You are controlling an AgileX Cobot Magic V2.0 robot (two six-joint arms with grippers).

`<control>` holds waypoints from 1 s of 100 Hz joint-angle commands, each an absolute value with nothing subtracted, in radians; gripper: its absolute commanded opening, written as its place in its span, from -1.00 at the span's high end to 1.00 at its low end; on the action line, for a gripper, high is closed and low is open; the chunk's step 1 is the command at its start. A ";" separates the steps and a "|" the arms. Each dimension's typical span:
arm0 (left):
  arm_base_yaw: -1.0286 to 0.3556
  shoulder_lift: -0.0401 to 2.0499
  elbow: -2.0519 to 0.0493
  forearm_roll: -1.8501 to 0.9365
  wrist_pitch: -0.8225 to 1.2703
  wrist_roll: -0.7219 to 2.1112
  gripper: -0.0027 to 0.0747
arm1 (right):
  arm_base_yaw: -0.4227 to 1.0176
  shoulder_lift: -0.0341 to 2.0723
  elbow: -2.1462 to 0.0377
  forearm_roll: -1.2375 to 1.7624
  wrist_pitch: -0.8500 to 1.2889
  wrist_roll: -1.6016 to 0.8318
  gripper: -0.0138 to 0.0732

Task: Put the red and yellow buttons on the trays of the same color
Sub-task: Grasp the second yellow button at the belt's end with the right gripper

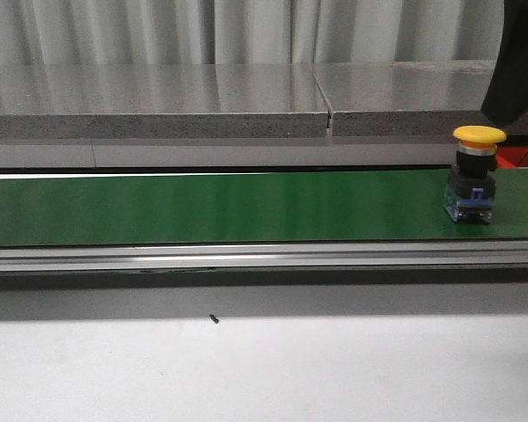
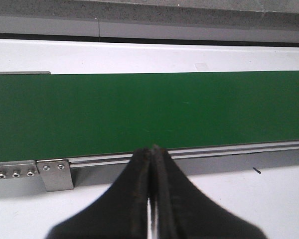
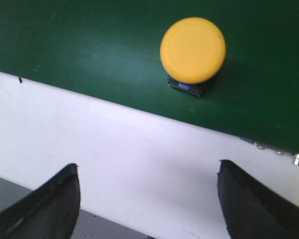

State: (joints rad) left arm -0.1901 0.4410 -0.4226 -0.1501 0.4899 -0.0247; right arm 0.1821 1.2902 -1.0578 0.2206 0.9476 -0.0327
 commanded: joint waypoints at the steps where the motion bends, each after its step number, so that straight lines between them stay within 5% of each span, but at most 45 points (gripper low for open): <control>1: -0.196 0.444 -0.450 -0.154 0.410 -0.030 0.98 | 0.184 1.297 -1.112 0.222 0.891 -0.038 -0.63; 48: -0.196 0.444 -0.450 -0.154 0.410 -0.030 0.98 | 0.126 1.497 -1.119 0.138 0.637 0.000 -0.60; 75: -0.196 0.444 -0.450 -0.154 0.410 -0.030 0.98 | 0.126 1.517 -1.125 0.138 0.608 0.010 0.38; 100: -0.196 0.444 -0.450 -0.154 0.410 -0.030 0.98 | 0.123 1.461 -1.124 0.136 0.624 0.017 0.49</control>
